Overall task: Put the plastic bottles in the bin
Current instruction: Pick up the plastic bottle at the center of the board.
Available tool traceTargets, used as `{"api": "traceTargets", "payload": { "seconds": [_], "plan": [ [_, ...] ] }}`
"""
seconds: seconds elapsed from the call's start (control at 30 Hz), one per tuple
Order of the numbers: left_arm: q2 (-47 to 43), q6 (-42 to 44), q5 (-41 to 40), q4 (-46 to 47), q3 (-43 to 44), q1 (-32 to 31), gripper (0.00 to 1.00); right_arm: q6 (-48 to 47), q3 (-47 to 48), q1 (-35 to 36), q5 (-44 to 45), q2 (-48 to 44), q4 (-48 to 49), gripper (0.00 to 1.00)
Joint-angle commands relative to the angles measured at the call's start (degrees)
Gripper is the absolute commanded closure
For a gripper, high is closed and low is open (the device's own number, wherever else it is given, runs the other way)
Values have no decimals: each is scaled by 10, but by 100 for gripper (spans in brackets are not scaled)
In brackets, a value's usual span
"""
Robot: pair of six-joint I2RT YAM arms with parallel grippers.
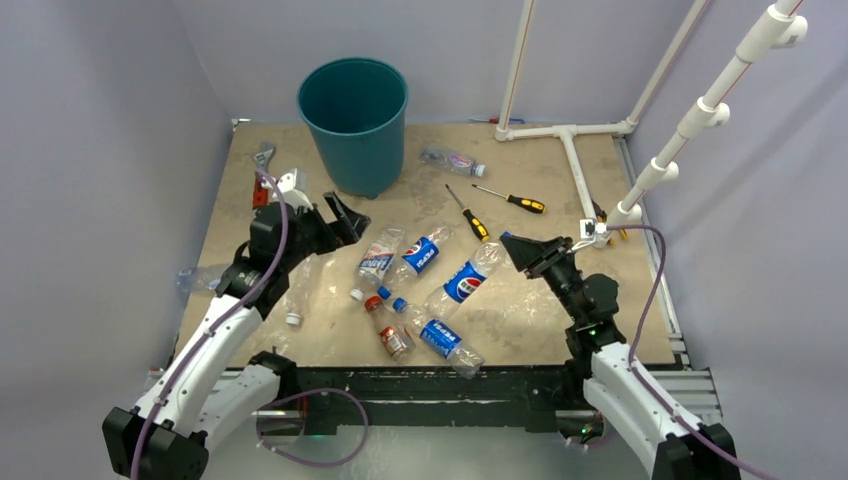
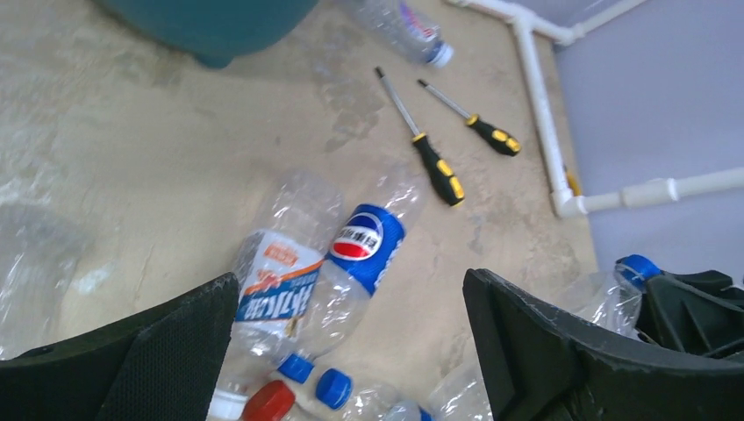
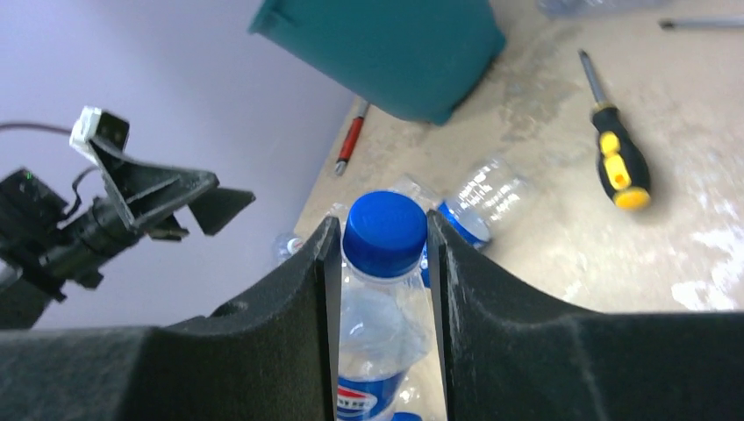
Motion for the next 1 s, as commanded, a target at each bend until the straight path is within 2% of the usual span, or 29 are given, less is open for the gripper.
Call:
{"api": "traceTargets", "payload": {
  "seconds": [0.0, 0.07, 0.13, 0.27, 0.3, 0.4, 0.47, 0.7, 0.97],
  "plan": [
    [6, 16, 97, 75, 47, -1, 1, -92, 59, 0, -114, -27, -10, 77],
    [15, -8, 181, 139, 33, -1, 1, -107, 81, 0, -155, -28, -11, 78],
    [21, -57, 264, 252, -6, -1, 1, -115, 101, 0, -195, -23, -7, 78],
    [31, -138, 356, 456, -53, -17, 1, -117, 135, 0, -268, -11, 10, 78],
    [31, -122, 361, 456, -48, -37, 1, -113, 140, 0, -283, -9, 19, 78],
    [38, -9, 313, 364, -2, -138, 1, -108, 158, 5, -314, 0, 30, 78],
    [58, 35, 293, 324, 24, -181, 1, -104, 164, 15, -323, 8, 42, 78],
    [128, 53, 303, 347, 39, -235, 1, -111, 197, 60, -313, 29, 55, 78],
    [147, 71, 288, 353, 40, -263, 1, -129, 219, 88, -294, 36, 38, 79]
  ]
}}
